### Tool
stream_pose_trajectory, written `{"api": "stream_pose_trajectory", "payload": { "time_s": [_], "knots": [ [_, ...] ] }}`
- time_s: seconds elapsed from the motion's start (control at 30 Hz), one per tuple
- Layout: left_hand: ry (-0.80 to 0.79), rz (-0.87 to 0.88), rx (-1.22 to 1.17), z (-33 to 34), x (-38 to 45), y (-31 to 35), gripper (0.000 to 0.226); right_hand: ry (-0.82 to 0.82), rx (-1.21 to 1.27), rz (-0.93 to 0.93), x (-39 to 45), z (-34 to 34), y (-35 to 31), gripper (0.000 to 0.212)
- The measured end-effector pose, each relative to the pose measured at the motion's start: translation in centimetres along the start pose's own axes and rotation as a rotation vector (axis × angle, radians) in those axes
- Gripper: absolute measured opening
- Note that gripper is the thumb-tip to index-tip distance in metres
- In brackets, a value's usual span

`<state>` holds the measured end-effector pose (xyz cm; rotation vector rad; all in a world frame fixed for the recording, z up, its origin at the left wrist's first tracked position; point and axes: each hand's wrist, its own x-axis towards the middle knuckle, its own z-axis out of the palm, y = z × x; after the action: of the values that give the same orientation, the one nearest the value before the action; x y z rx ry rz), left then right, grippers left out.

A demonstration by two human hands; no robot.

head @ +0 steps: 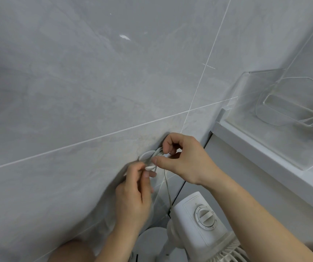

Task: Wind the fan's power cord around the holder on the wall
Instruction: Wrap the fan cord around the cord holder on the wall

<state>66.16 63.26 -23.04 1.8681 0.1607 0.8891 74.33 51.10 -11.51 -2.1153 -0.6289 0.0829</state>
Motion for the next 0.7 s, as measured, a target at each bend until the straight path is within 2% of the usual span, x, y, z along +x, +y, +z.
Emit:
{"api": "stream_pose_trajectory", "payload": {
  "time_s": [0.1,0.23,0.33,0.43,0.53,0.63,0.7],
  "knots": [
    [-0.047,-0.035,-0.072,1.6,-0.7,-0.2,0.02,-0.016,0.03,0.005,0.0,0.0,0.1,0.04],
    [-0.015,-0.141,-0.207,2.6,-0.5,0.1,0.022,0.007,0.121,0.03,-0.2,-0.9,-0.4,0.034],
    [-0.054,-0.216,-0.312,2.6,-0.2,0.6,0.028,0.009,0.246,0.114,-0.2,-1.6,-0.4,0.045],
    [-0.122,-0.273,-0.419,2.1,-0.1,1.0,0.026,-0.19,-0.077,0.299,0.0,-2.5,0.3,0.044],
    [-0.151,-0.312,-0.452,1.7,0.1,1.0,0.022,-0.447,-0.306,0.464,-0.3,-2.6,1.2,0.025],
    [-0.175,-0.418,-0.594,1.7,0.4,1.2,0.016,-0.463,-0.327,0.4,-0.4,-2.0,1.8,0.012],
    [-0.202,-0.493,-0.701,1.9,0.5,1.2,0.018,-0.473,-0.307,0.349,-0.3,-1.6,2.1,0.014]
  ]
}}
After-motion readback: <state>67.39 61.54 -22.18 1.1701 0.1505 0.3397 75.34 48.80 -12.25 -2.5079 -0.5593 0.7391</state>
